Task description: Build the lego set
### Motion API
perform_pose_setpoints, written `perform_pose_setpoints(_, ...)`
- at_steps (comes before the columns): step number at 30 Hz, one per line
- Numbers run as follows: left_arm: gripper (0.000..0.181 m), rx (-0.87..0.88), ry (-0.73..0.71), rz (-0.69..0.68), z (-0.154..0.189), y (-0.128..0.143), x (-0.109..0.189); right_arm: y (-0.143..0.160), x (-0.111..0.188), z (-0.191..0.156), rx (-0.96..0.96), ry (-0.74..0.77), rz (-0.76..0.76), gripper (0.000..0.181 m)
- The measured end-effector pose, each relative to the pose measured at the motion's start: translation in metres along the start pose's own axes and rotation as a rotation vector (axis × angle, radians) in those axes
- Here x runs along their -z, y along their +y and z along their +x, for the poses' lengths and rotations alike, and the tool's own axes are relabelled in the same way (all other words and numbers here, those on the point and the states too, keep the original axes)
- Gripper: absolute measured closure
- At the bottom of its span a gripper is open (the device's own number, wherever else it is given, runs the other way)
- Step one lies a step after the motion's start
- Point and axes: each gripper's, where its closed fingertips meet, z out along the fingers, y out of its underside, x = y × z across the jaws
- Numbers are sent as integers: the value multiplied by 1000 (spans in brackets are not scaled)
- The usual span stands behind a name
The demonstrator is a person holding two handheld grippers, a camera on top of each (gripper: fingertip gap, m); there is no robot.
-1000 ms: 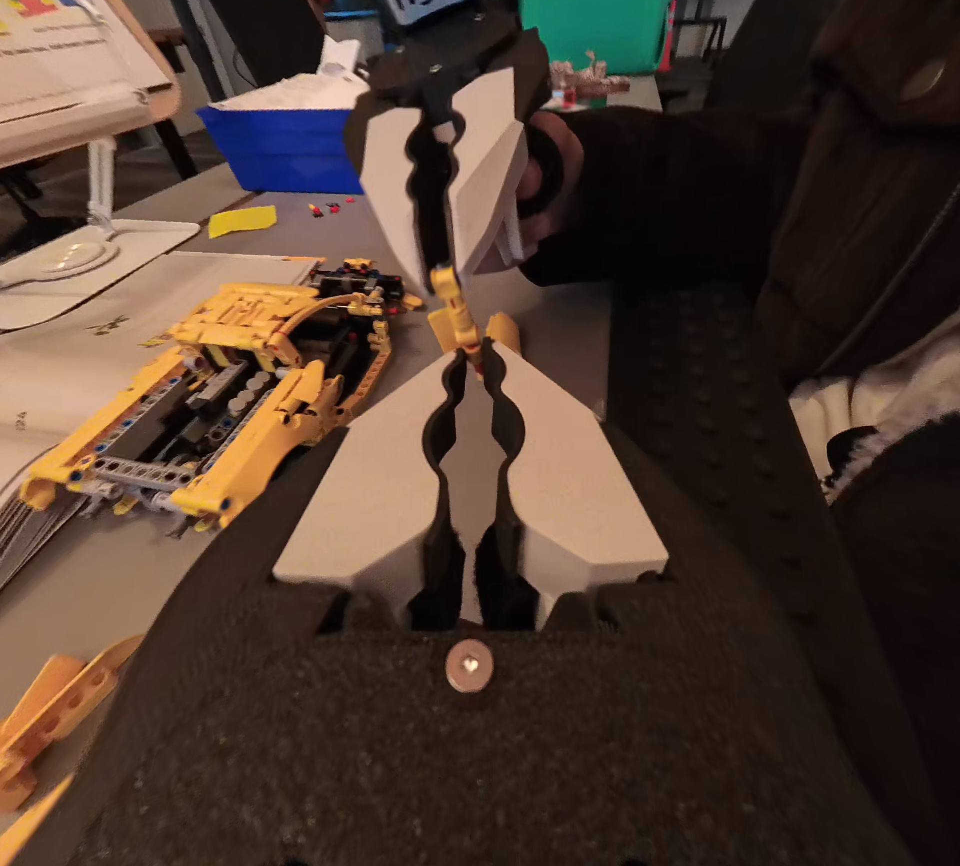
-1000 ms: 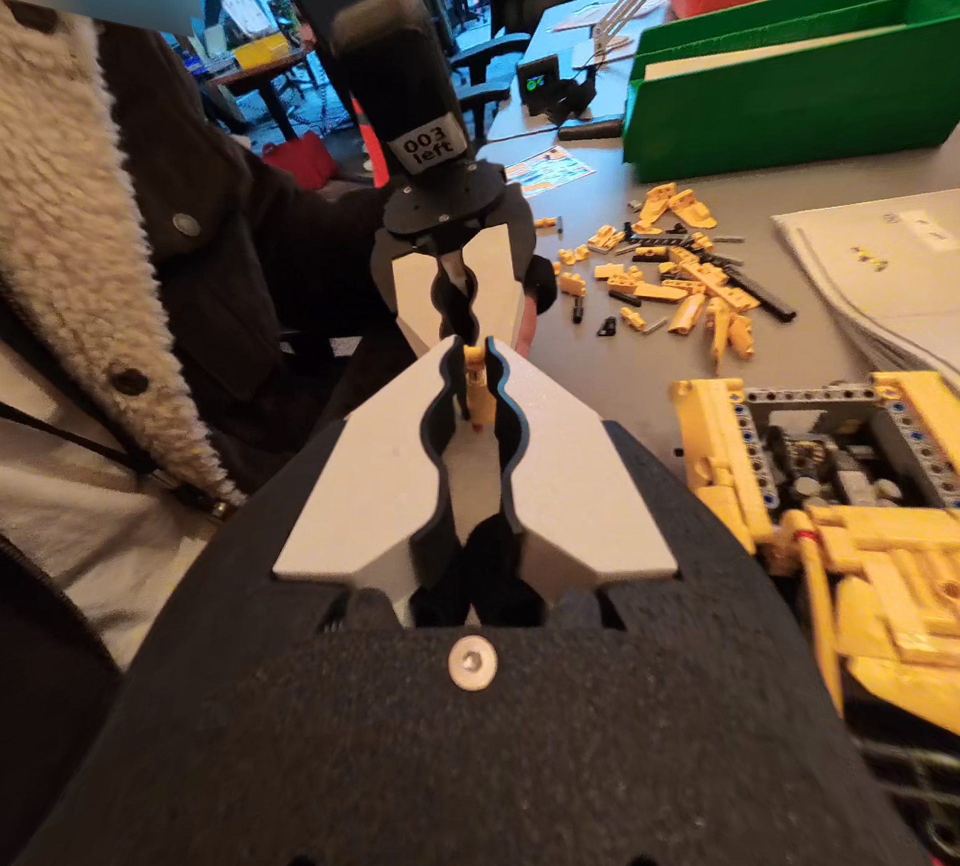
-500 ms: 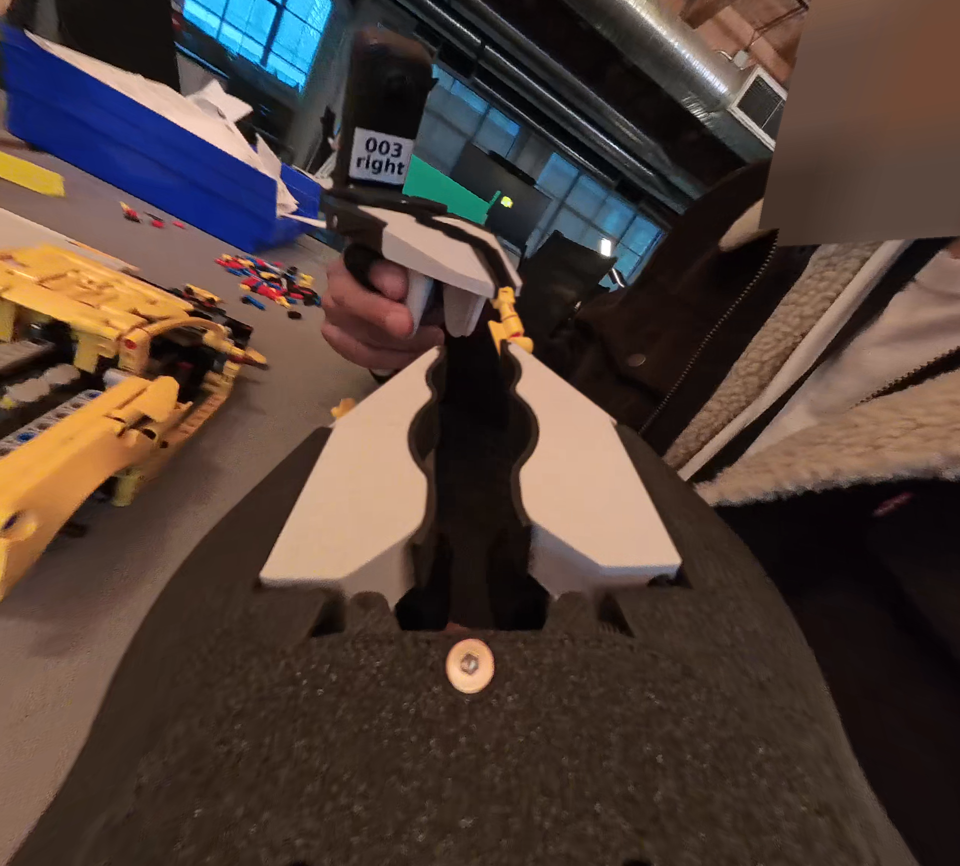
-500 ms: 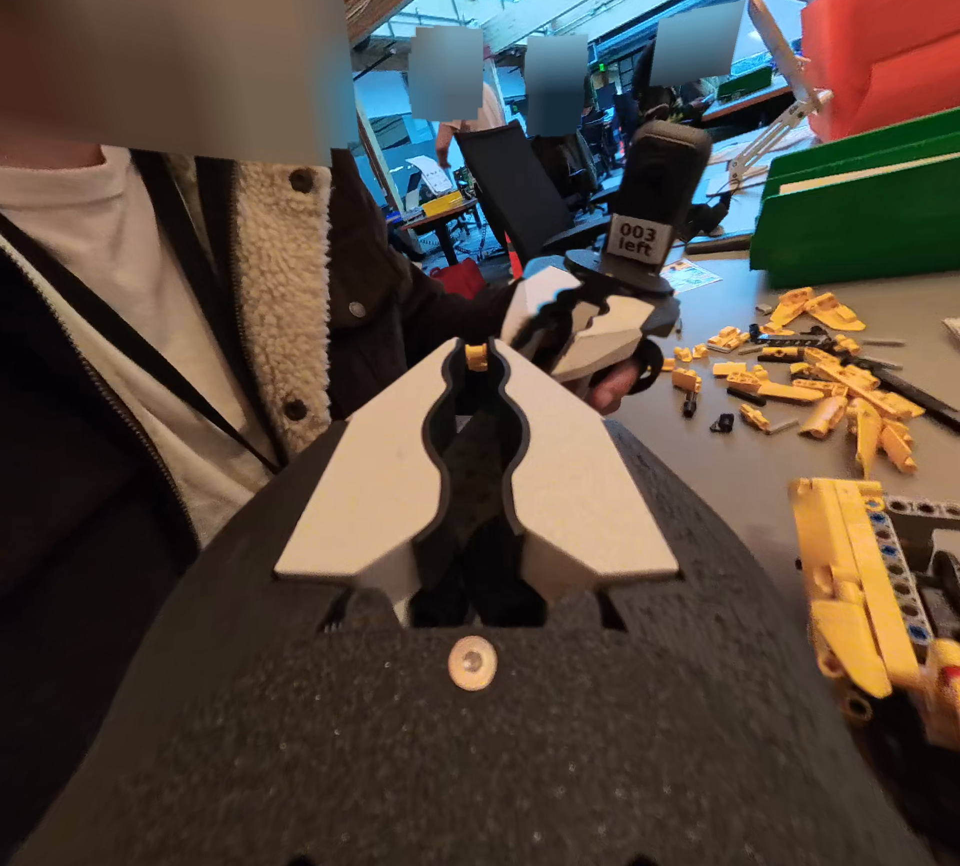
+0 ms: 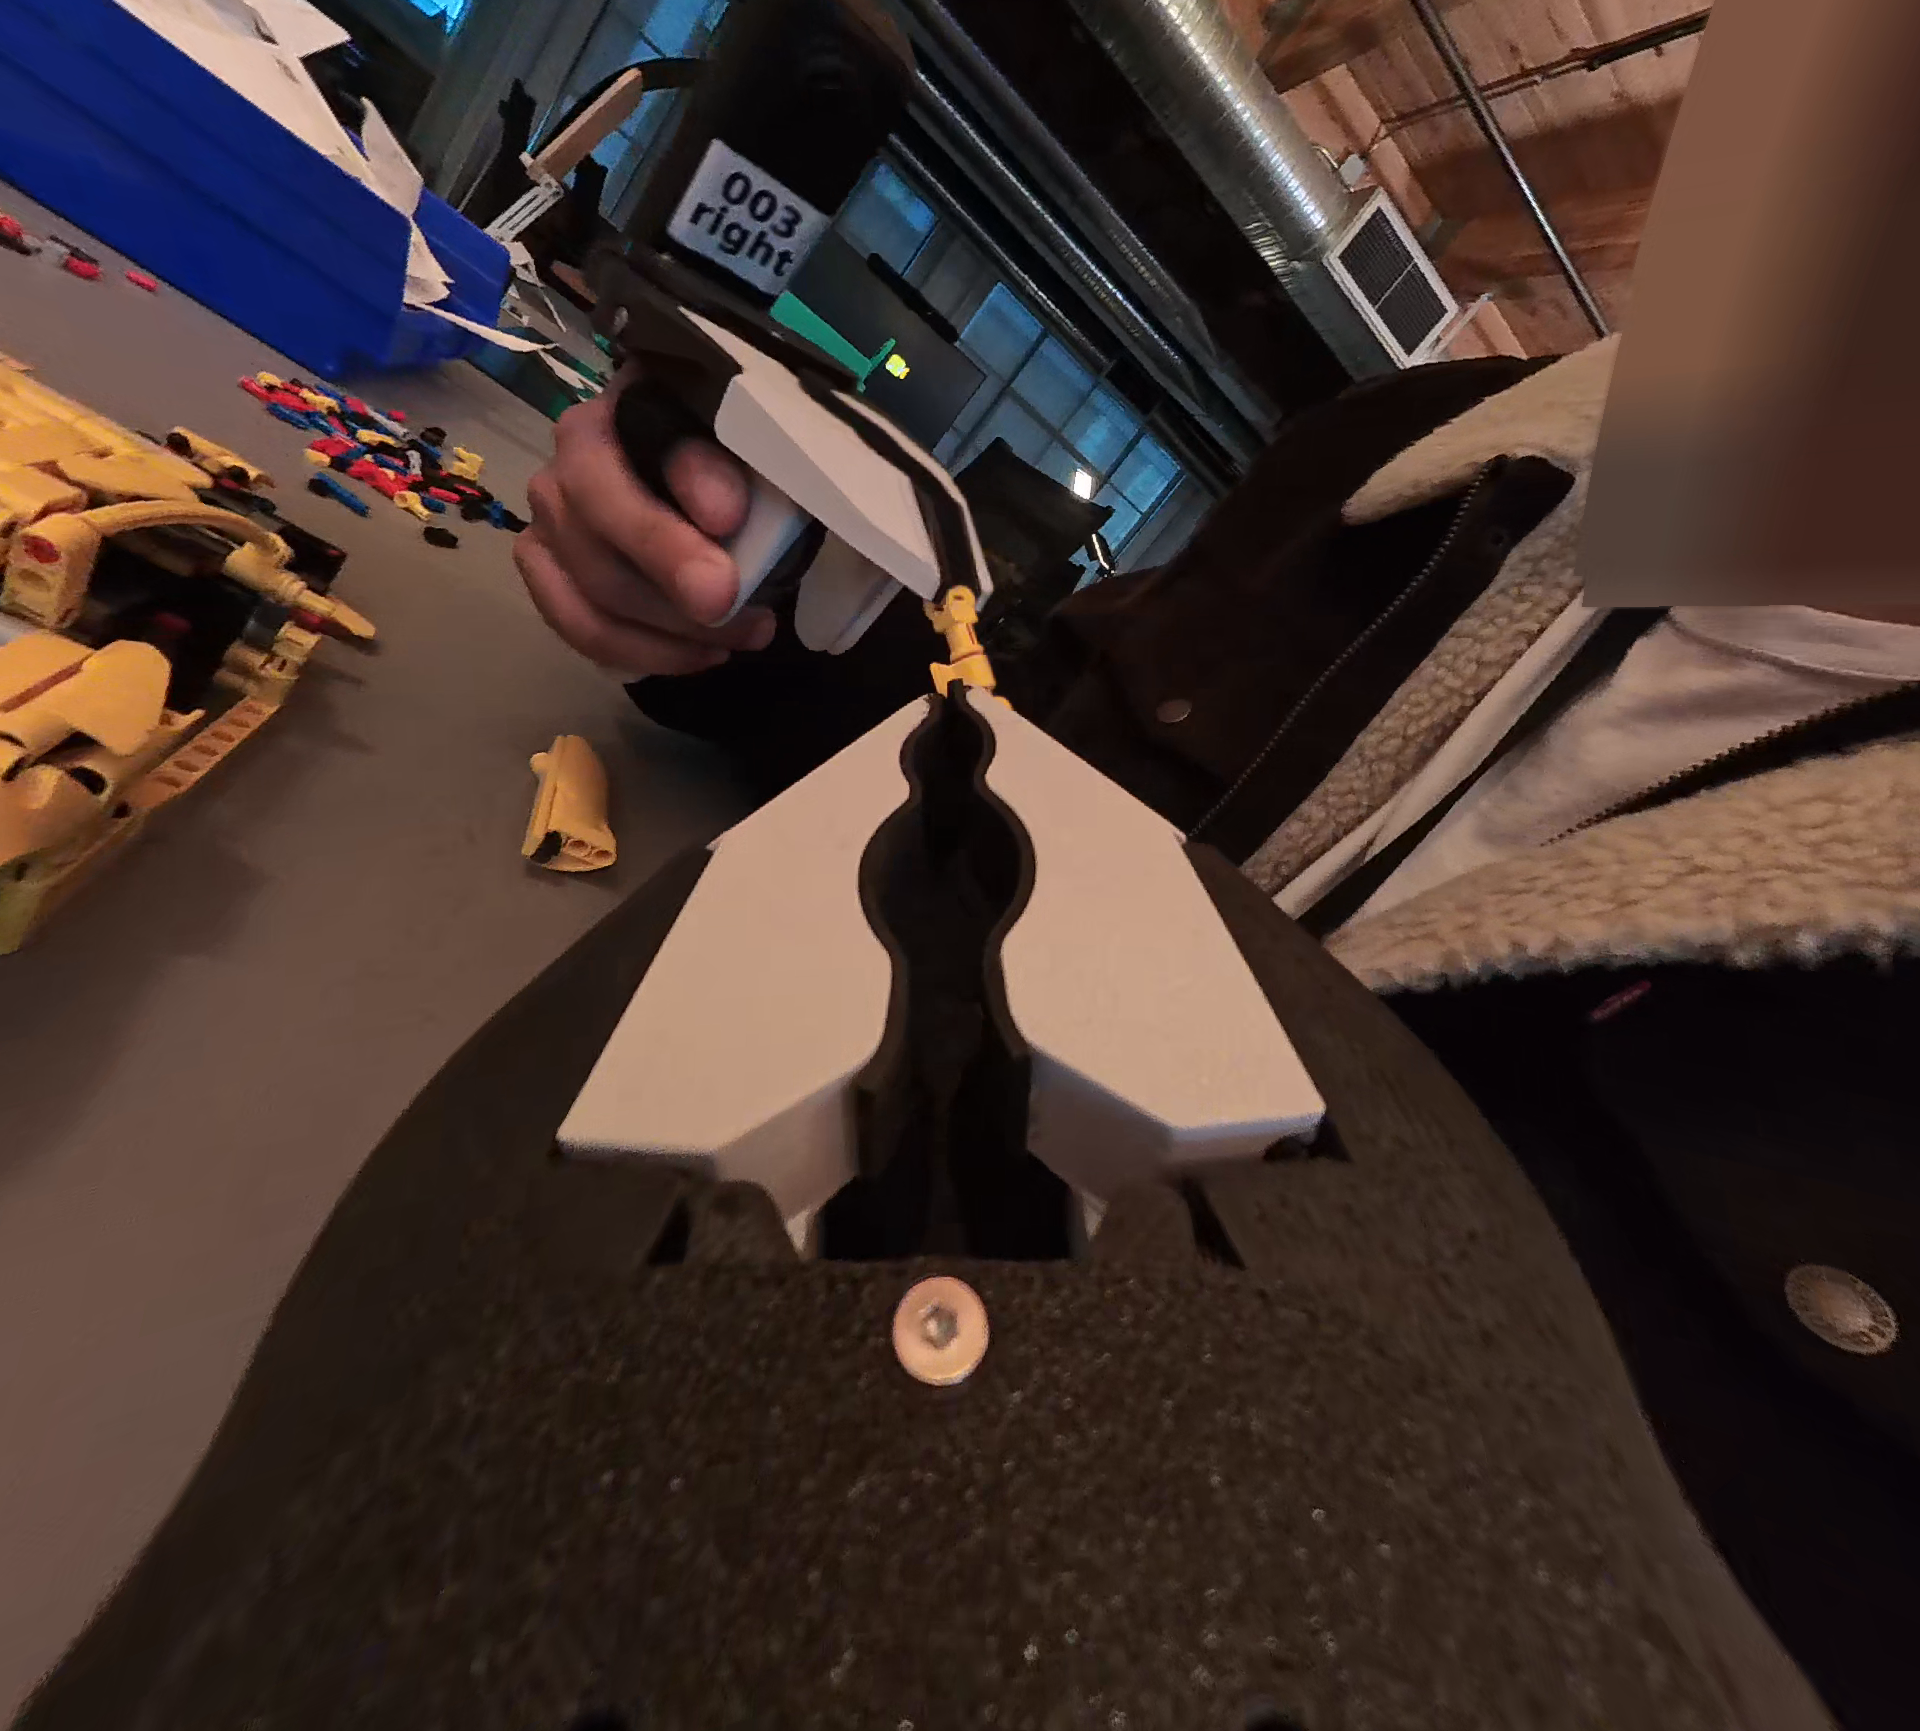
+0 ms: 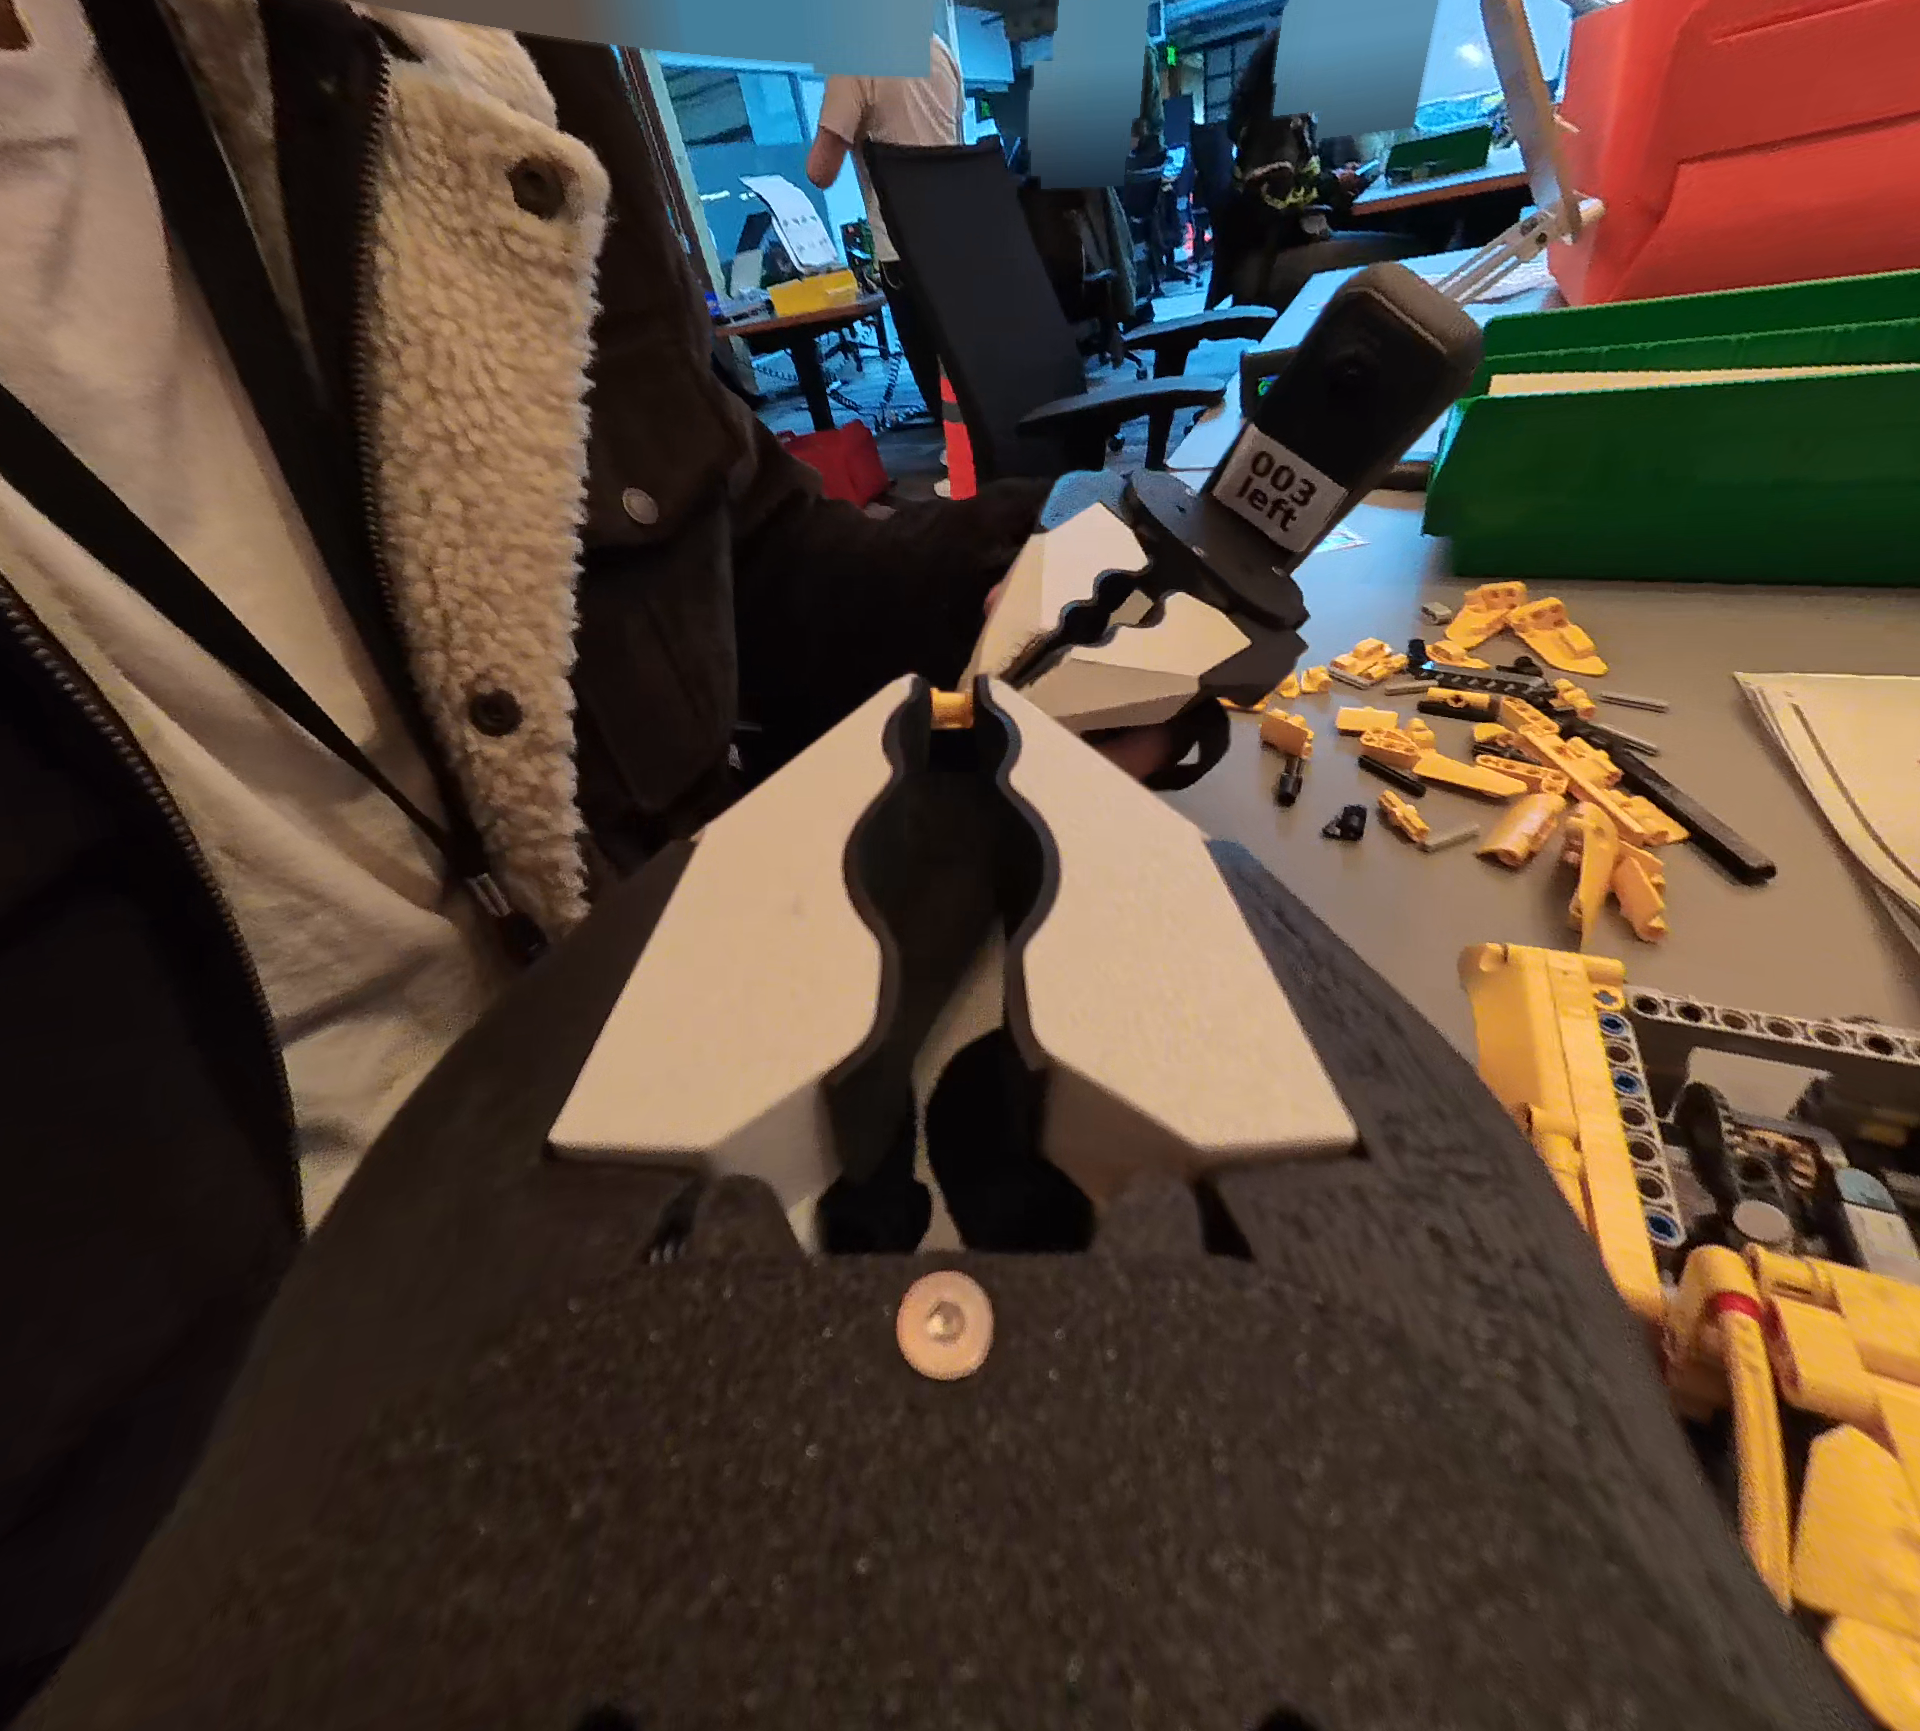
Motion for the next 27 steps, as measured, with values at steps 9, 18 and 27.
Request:
perform_pose_setpoints(9,174,90,148,-60,19,12,-7,-7,-4,-13,29,-55,25,174)
perform_pose_setpoints(18,180,71,-81,37,-22,-5,9,5,14,46,60,372,-65,141)
perform_pose_setpoints(27,180,171,-262,165,-59,-19,31,17,8,61,411,686,-277,136)
